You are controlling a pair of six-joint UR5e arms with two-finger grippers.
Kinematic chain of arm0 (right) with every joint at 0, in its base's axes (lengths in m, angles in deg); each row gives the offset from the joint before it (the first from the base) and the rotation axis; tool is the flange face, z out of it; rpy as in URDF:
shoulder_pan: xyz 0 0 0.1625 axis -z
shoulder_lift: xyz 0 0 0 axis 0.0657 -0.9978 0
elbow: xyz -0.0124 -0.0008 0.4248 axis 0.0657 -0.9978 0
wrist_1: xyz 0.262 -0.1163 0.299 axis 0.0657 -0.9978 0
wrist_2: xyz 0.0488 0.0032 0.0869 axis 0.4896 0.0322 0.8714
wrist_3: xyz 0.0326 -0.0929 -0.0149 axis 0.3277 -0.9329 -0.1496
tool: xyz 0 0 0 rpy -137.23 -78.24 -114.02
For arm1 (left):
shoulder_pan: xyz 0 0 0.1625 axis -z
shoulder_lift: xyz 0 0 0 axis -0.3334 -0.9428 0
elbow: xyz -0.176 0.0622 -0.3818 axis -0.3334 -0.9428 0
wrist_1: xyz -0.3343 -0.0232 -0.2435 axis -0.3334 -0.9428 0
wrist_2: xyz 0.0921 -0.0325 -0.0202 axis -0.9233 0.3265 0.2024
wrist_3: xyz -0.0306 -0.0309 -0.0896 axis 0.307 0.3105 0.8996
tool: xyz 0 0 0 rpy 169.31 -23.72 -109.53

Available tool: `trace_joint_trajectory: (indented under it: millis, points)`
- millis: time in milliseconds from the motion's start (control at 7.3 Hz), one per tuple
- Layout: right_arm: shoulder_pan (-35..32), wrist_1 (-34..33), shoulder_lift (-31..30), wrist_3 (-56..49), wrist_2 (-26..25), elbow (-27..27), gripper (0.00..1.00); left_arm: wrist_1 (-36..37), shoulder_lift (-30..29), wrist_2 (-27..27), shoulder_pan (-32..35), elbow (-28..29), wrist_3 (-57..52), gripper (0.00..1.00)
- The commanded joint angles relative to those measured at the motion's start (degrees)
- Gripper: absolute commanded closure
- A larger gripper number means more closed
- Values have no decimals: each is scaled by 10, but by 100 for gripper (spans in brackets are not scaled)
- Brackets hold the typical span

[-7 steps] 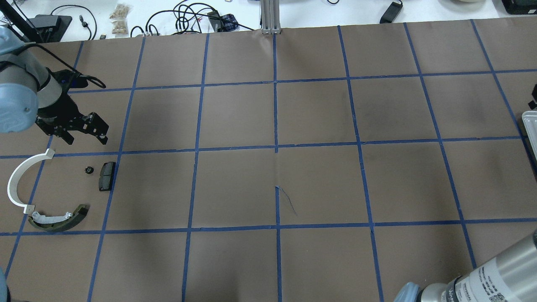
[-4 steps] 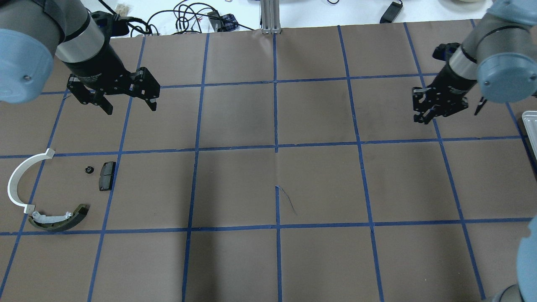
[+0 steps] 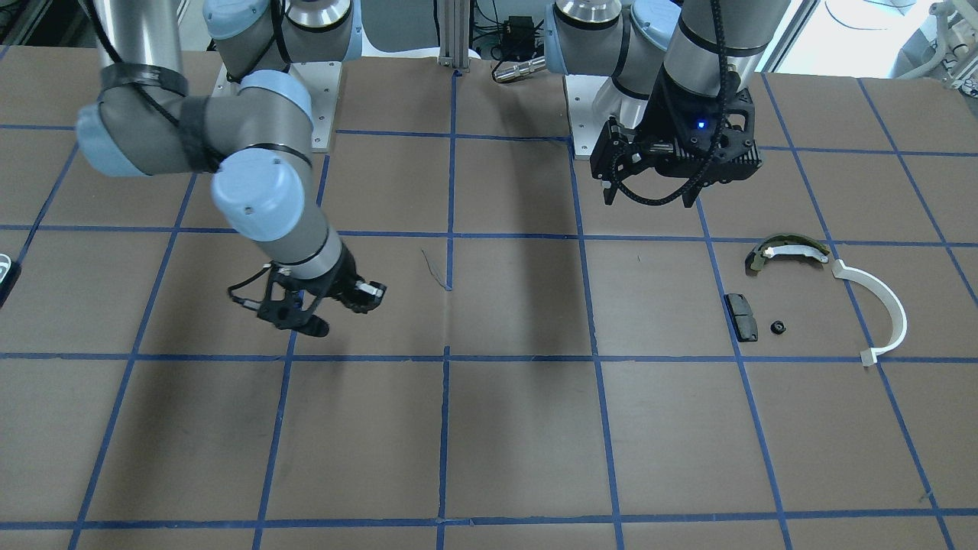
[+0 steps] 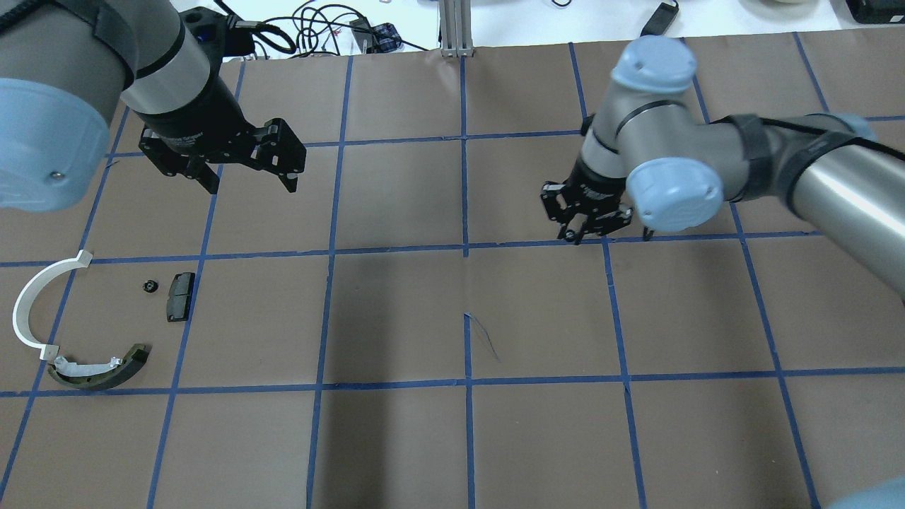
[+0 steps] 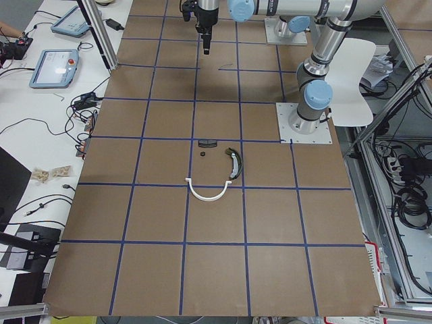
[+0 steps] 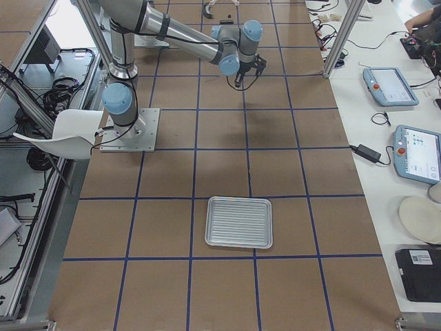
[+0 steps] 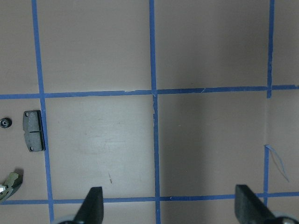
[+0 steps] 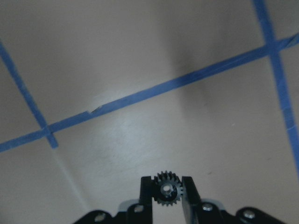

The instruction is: Place bearing gear from tray to pile

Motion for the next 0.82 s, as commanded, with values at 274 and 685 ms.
trace_joint_trajectory:
  millis: [274, 685]
  points:
    - [-124, -146, 55, 162, 44, 31, 100, 3, -1, 0, 0, 6, 1, 0]
    - [-146, -184, 72, 173, 31, 31, 1, 3, -3, 2, -1, 5, 1, 0]
